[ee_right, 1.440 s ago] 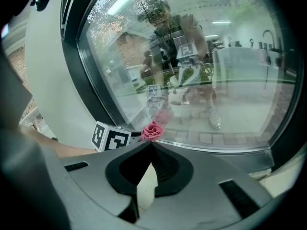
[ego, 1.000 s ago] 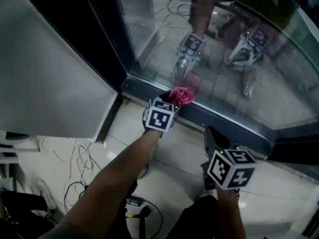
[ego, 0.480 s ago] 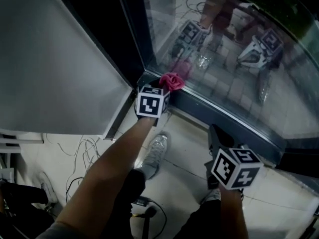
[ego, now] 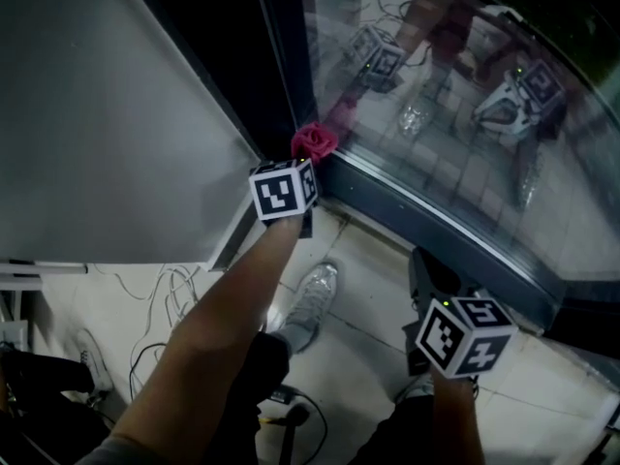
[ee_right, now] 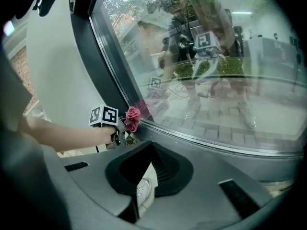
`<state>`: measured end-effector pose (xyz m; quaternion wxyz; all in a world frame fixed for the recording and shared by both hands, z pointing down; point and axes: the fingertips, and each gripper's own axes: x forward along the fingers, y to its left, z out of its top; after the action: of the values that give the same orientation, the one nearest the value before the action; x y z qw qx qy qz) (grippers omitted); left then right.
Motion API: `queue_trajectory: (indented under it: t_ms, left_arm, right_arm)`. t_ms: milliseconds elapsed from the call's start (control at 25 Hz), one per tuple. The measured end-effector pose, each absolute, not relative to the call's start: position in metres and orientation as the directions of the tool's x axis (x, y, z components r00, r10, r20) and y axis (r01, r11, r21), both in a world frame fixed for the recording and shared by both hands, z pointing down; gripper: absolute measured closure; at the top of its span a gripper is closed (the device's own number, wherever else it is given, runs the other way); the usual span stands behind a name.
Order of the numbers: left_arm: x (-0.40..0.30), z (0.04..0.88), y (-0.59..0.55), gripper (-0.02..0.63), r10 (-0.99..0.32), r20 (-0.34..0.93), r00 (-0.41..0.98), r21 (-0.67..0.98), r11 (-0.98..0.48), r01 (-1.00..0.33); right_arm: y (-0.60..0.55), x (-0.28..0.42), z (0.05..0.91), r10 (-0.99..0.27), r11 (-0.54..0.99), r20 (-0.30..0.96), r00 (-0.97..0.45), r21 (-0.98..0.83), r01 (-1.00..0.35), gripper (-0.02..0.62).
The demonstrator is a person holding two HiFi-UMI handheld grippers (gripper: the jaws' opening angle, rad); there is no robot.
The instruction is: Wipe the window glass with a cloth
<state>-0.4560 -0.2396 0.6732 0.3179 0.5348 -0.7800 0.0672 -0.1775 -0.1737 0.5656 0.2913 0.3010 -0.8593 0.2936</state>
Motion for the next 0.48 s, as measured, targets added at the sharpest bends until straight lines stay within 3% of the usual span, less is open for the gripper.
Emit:
queue_trajectory:
  t_ms: [280, 480]
  left_arm:
    - [-0.469, 0.689, -0.23, 0.554, -0.767, 0.587, -0.26, 0.304, 0.506, -0.807]
    - [-0.477, 0.696, -0.227, 0.554, -0.736, 0.621, -0.269, 0.255, 0.514, -0.819]
  right_arm:
    - [-0.168, -0.18, 0.569, -0.33, 0.649, 0.677, -0.657, -0.343, -0.679, 0.603]
    - [-0.167, -0.183, 0.571, -0.32, 0.655, 0.674, -0.666, -0.35, -0.67, 0.603]
